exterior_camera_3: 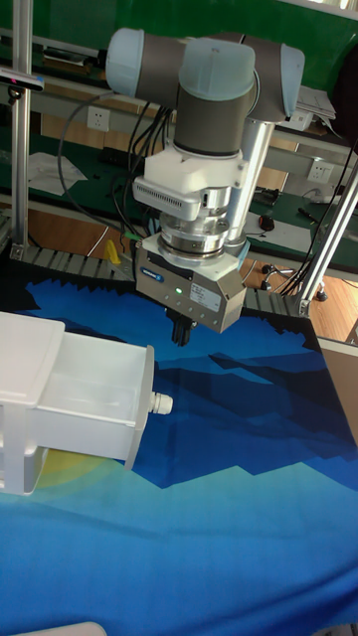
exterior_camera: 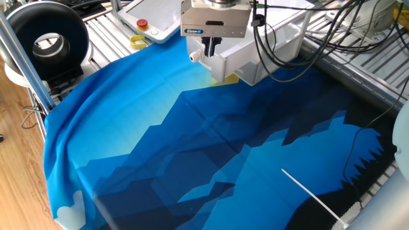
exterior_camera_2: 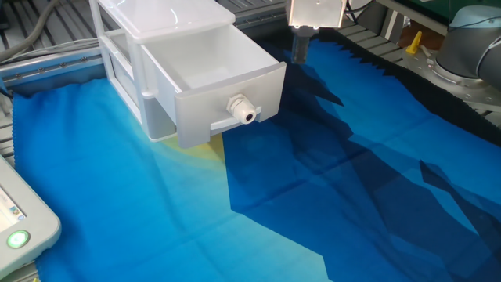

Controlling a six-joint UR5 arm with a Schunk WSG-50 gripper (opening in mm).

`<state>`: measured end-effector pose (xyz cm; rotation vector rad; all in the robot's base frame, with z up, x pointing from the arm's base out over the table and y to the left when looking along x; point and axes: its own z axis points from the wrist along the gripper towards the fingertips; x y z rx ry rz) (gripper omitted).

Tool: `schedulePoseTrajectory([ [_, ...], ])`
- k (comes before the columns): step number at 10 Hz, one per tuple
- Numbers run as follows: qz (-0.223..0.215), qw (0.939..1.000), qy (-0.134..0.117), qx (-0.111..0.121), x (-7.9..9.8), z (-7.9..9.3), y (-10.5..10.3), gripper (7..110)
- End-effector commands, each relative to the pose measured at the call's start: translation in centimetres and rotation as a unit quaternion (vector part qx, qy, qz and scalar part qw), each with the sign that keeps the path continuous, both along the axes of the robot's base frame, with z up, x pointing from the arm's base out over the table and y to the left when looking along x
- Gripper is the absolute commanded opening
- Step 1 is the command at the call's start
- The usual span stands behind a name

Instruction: Grasp the handle and close the drawer

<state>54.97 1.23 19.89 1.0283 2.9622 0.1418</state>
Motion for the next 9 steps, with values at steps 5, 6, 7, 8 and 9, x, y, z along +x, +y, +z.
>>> schedulePoseTrajectory([
  [5, 0.024, 0.9987, -0.032, 0.030, 1.4, 0.3, 1.5, 7],
  [6, 0.022, 0.9988, -0.028, 0.033, 1.2, 0.3, 1.6, 7],
  [7, 0.018, 0.9995, -0.020, 0.014, 0.9, 0.1, 0.7, 7],
  [8, 0.021, 0.9997, -0.015, -0.004, 0.6, -0.1, -0.2, 7],
  [9, 0.024, 0.9996, -0.017, 0.005, 0.7, -0.1, 0.2, 7],
])
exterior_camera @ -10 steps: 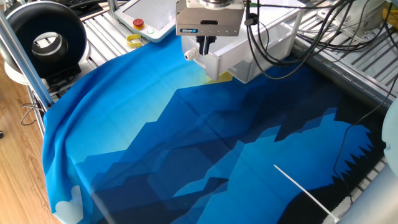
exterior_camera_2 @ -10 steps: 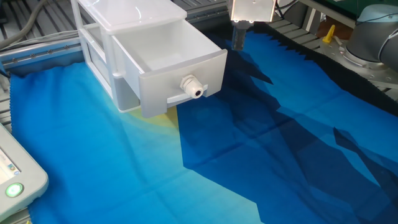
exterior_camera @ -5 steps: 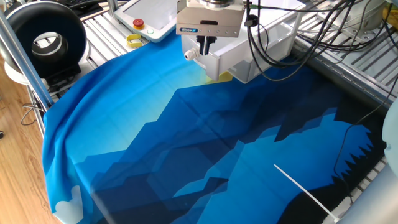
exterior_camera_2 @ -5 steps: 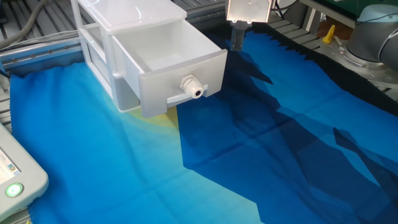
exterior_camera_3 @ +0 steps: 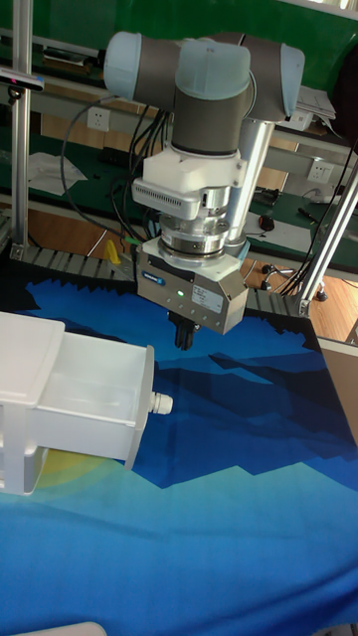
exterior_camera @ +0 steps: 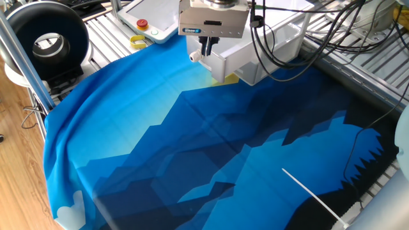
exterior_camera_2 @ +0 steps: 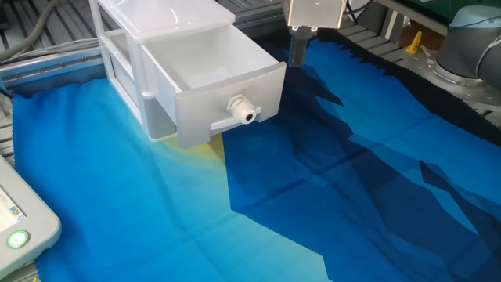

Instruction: Grasp the handle and close the drawer

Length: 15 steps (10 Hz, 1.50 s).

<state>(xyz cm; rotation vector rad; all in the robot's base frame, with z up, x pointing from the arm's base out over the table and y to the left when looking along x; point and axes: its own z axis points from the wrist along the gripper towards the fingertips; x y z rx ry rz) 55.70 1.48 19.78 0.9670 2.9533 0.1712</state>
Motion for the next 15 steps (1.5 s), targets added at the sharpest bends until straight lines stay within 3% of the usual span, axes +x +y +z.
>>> schedulePoseTrajectory([
  [1, 0.037, 0.9993, 0.006, -0.010, -0.4, 0.0, -0.4, 7],
  [2, 0.091, 0.9940, 0.015, -0.059, -0.9, 0.1, -2.8, 7],
  [3, 0.088, 0.9920, 0.023, -0.087, -1.2, 0.3, -4.1, 7],
  [4, 0.062, 0.9938, 0.029, -0.088, -1.5, 0.7, -4.1, 7],
  [5, 0.025, 0.9972, 0.026, -0.065, -1.3, 0.7, -2.7, 7],
  [6, -0.021, 0.9993, 0.021, -0.024, -1.0, 0.7, -0.8, 7],
  [7, -0.035, 0.9988, 0.026, -0.021, -1.2, 0.6, -0.9, 7],
  [8, -0.035, 0.9978, 0.034, -0.045, -1.6, 0.6, -2.1, 7],
  [10, -0.024, 0.9983, 0.030, -0.043, -1.5, 0.6, -2.1, 7],
  [11, 0.035, 0.9981, 0.015, -0.049, -1.0, 0.5, -2.7, 7],
  [12, 0.096, 0.9928, 0.006, -0.071, -0.8, 0.5, -4.2, 7],
  [13, 0.092, 0.9934, 0.002, -0.068, -0.7, 0.4, -4.2, 7],
  [14, 0.037, 0.9985, 0.007, -0.041, -0.9, 0.4, -3.0, 7],
  [15, 0.002, 0.9995, 0.023, -0.022, -1.6, 0.4, -2.2, 7],
])
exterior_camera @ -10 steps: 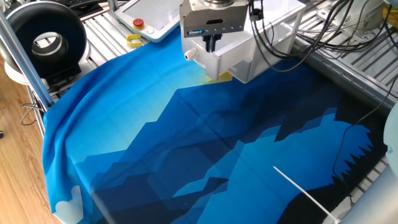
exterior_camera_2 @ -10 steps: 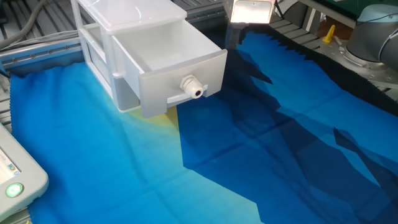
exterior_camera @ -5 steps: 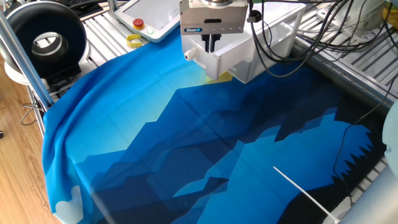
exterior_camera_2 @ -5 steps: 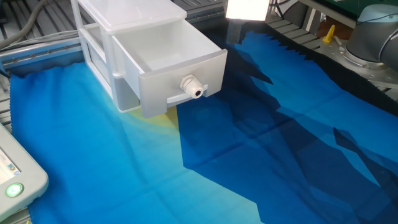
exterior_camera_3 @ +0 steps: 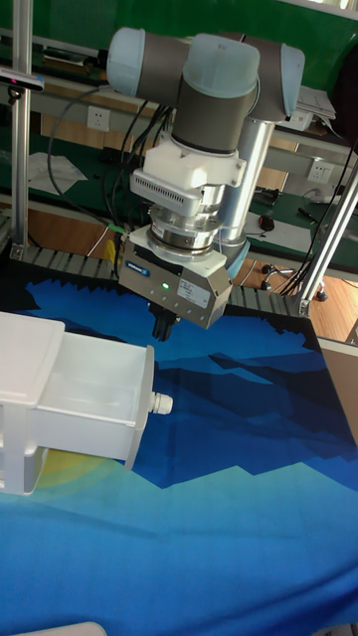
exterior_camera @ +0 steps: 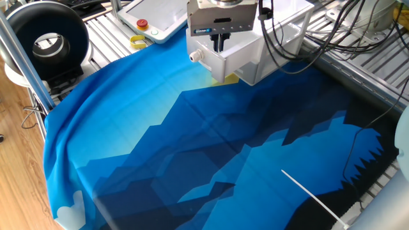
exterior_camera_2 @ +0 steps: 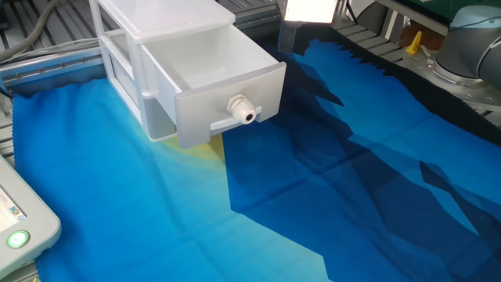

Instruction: Grasp the handle and close the drawer

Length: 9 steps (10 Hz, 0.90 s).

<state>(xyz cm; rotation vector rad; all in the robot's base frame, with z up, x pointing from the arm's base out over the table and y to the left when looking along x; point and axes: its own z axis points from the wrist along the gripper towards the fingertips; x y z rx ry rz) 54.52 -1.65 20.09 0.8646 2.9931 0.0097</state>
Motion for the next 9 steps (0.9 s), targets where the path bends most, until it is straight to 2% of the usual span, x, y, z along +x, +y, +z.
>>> schedulePoseTrajectory([
  [1, -0.067, 0.9969, 0.009, 0.040, -0.5, 0.2, 1.6, 7],
  [2, -0.069, 0.9968, 0.011, 0.038, -0.5, 0.2, 1.5, 7],
  [3, -0.069, 0.9972, 0.016, 0.022, -0.8, 0.1, 0.7, 7],
  [4, -0.069, 0.9970, 0.014, 0.031, -0.7, 0.1, 1.2, 7],
  [5, -0.047, 0.9982, 0.006, 0.036, -0.4, 0.2, 1.4, 7],
  [6, -0.019, 0.9995, -0.002, 0.023, 0.0, 0.1, 0.8, 7],
  [7, -0.034, 0.9991, -0.001, 0.024, 0.0, 0.2, 0.8, 7],
  [8, -0.069, 0.9968, 0.002, 0.039, -0.1, 0.3, 1.6, 7],
  [9, -0.069, 0.9966, 0.002, 0.045, -0.1, 0.3, 1.9, 7],
])
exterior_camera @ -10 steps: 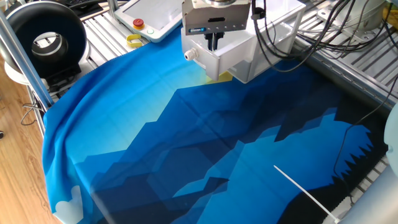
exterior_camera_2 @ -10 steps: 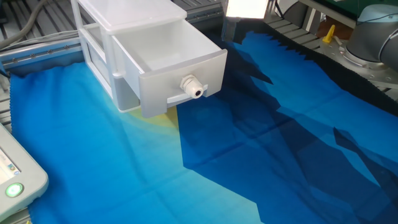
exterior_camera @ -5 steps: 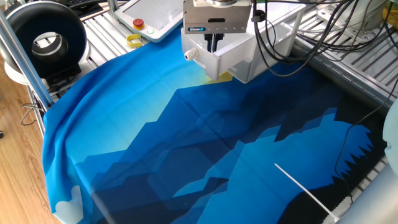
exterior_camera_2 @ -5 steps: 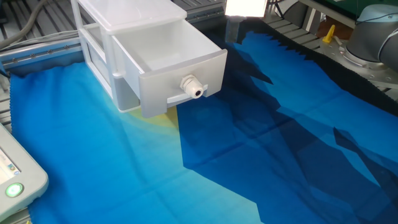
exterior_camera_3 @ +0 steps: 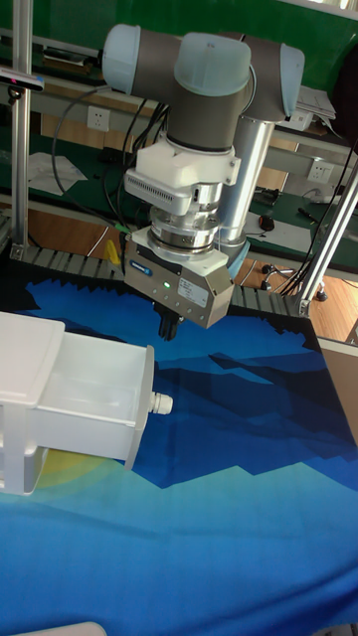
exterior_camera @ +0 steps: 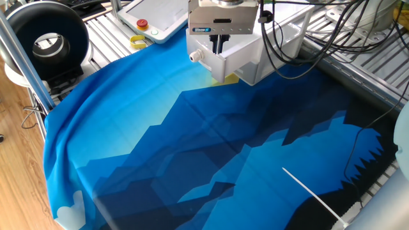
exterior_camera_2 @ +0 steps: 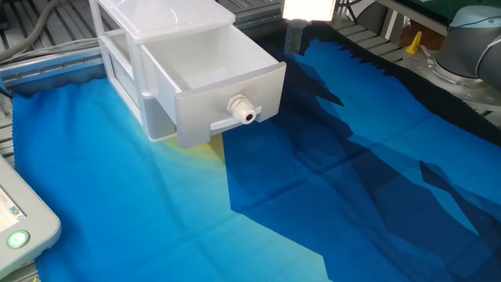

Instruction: Grasp the handle and close the drawer

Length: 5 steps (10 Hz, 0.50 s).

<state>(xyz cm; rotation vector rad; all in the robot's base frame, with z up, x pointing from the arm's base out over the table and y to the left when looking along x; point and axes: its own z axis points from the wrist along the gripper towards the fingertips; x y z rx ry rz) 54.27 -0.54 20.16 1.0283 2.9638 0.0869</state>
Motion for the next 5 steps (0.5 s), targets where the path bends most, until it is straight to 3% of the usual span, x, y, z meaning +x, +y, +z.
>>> schedulePoseTrajectory([
  [1, -0.017, 0.9997, -0.002, 0.014, 0.16, 0.23, 0.68, 7],
  [5, 0.001, 0.9999, -0.010, 0.009, 0.46, 0.31, 0.39, 7],
])
